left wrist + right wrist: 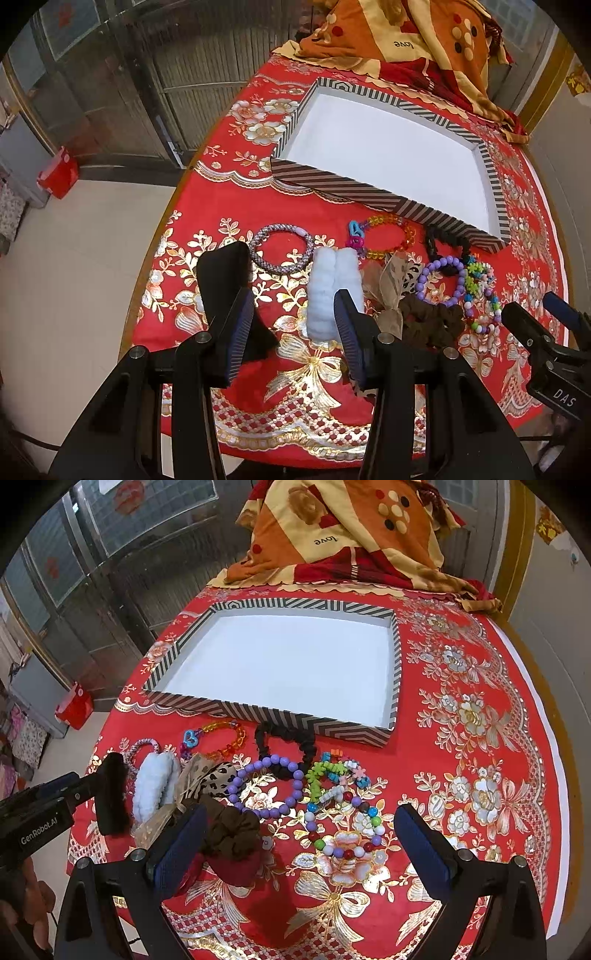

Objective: Organize jewelry
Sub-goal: 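Grasp the black fabric hair band with the left tool and lift it, then carry the black hair band into the tray with the left tool while the right tool carries the multicolour bracelet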

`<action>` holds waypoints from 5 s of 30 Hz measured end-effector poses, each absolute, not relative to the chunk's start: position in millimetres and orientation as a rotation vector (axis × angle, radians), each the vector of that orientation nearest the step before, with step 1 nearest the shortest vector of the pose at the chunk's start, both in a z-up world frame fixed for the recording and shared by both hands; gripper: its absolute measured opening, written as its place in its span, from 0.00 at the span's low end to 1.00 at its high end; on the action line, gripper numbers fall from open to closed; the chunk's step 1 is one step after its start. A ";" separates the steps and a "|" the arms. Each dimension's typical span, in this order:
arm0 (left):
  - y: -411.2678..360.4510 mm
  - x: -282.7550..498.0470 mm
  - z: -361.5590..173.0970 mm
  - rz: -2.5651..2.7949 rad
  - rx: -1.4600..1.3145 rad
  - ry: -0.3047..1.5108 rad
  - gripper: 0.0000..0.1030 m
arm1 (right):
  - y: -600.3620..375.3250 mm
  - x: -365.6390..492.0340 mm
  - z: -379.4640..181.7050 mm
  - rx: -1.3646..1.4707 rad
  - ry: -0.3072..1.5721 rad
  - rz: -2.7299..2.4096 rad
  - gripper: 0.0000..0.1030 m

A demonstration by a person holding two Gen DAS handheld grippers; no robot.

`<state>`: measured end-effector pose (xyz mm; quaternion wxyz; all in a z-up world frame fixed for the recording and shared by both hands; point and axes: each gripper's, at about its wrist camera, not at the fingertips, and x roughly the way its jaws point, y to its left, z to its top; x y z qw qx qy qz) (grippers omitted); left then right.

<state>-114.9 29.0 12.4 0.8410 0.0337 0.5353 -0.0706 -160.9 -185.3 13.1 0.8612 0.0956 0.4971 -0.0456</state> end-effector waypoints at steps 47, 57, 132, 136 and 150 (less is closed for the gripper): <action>101.3 -74.2 -53.3 -0.093 -0.121 1.356 0.53 | -246.5 -129.3 -44.6 0.220 1.124 -0.083 0.49; 91.9 -66.7 -64.3 -0.098 -0.078 1.373 0.52 | -250.5 -110.8 -63.2 0.244 1.139 0.011 0.25; -36.9 101.3 -32.2 -0.159 0.108 1.266 0.14 | -193.5 88.6 -36.6 0.239 1.134 0.310 0.11; -37.1 103.7 -40.5 -0.147 0.113 1.279 0.14 | -195.5 100.1 -47.5 0.268 1.162 0.308 0.12; -33.8 100.8 -40.5 -0.135 0.063 1.245 0.45 | -212.3 97.1 -43.8 0.295 1.136 0.248 0.36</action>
